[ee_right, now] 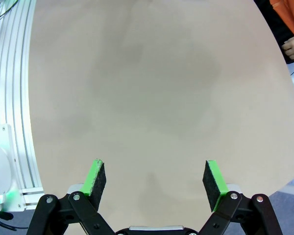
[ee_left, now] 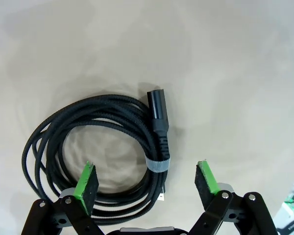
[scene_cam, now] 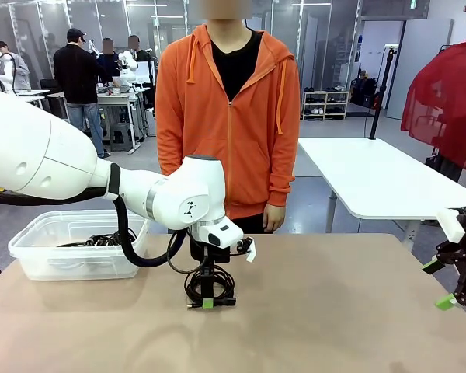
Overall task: Organize and store the cables.
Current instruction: Place the USB Extension Cable into the Organizing box.
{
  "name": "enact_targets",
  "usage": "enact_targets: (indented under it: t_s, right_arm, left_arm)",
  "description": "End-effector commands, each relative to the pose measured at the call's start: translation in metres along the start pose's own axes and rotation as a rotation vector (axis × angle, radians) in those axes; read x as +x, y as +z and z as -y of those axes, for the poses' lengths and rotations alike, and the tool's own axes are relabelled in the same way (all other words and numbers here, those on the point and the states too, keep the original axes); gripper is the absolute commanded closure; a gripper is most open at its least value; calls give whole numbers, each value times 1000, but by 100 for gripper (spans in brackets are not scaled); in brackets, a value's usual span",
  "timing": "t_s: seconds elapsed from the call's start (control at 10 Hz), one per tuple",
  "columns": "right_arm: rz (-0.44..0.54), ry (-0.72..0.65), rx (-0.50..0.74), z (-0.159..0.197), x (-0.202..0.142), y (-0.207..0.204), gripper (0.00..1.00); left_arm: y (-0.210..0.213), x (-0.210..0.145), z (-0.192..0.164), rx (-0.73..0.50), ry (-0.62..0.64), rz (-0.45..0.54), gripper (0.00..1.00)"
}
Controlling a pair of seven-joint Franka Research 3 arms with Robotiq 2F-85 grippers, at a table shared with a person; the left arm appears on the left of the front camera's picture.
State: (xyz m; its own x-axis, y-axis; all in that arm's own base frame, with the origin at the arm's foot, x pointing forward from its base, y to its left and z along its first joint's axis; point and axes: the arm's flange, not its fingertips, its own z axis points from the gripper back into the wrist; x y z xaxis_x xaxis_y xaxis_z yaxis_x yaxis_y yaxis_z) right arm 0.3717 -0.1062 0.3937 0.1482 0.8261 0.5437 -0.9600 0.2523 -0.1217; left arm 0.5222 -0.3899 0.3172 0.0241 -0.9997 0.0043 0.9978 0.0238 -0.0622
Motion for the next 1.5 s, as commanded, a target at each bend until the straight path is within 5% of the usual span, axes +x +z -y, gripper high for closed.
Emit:
enact_targets:
  t_s: [0.0,0.3,0.4,0.5,0.7,0.8,0.9,1.4]
  right_arm:
    - [-9,-16,2,-1,3,2,0]
    - [-9,-16,2,-1,3,2,0]
    - [-9,-16,2,-1,3,2,0]
    - [-9,-16,2,-1,3,2,0]
    - [-9,-16,2,-1,3,2,0]
    - [-9,-16,2,-1,3,2,0]
    - [-9,-16,2,-1,3,2,0]
    - [-9,-16,2,-1,3,2,0]
  left_arm:
    - [-4,-4,5,7,-35,27,0]
    - [-12,1,5,-11,-50,25,3]
    - [-15,3,6,-23,-53,18,18]
    - [-15,3,6,-30,-55,17,22]
    - [-17,2,8,-34,-47,13,50]
    - [-15,2,9,-27,-53,18,93]
    - [-13,1,9,-25,-54,14,100]
    - [-9,0,11,-34,-40,18,100]
